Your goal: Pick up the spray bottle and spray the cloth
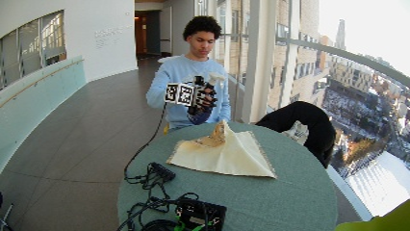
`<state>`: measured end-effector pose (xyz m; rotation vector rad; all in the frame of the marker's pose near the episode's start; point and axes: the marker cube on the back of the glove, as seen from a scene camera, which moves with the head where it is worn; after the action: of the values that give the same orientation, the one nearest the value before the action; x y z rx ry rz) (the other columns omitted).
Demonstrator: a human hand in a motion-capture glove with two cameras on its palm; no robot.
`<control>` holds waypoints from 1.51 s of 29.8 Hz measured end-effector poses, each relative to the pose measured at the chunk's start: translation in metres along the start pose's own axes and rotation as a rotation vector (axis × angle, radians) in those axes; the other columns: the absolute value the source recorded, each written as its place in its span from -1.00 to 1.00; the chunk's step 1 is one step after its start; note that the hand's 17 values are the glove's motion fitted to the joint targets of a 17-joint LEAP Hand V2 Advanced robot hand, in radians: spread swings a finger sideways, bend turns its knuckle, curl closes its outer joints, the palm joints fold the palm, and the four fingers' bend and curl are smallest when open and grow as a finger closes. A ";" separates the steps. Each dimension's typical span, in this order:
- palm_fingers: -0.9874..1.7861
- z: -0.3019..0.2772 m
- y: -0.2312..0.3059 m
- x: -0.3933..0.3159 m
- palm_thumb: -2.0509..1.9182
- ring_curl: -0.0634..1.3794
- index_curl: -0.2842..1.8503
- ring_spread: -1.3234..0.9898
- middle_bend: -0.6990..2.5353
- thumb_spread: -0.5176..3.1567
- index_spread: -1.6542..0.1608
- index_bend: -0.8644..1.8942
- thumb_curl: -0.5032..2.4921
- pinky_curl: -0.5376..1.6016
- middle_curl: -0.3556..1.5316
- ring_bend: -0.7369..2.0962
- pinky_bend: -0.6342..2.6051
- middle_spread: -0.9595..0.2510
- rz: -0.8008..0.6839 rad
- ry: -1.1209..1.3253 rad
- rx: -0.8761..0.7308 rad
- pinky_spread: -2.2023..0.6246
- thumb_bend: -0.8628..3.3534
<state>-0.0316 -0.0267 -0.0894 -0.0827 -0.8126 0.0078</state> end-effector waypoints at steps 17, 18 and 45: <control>0.44 0.145 -0.103 -0.012 0.51 -0.36 -0.46 0.13 -0.43 -0.36 0.55 -0.28 -0.22 -0.20 -0.11 -0.12 -0.50 0.40 -0.228 -0.101 0.051 0.73 -0.60; 0.44 0.153 -0.109 -0.009 0.51 -0.36 -0.46 0.12 -0.43 -0.36 0.54 -0.28 -0.22 -0.20 -0.11 -0.13 -0.51 0.39 -0.230 -0.094 0.051 0.73 -0.60; 0.30 0.220 -0.161 0.043 0.47 -0.40 -0.39 0.09 -0.38 -0.26 0.51 -0.22 -0.25 -0.26 -0.10 -0.22 -0.55 0.39 -0.162 -0.059 0.099 0.73 -0.61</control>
<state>-0.1657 -0.1702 0.1050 0.0769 -0.8751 -0.1029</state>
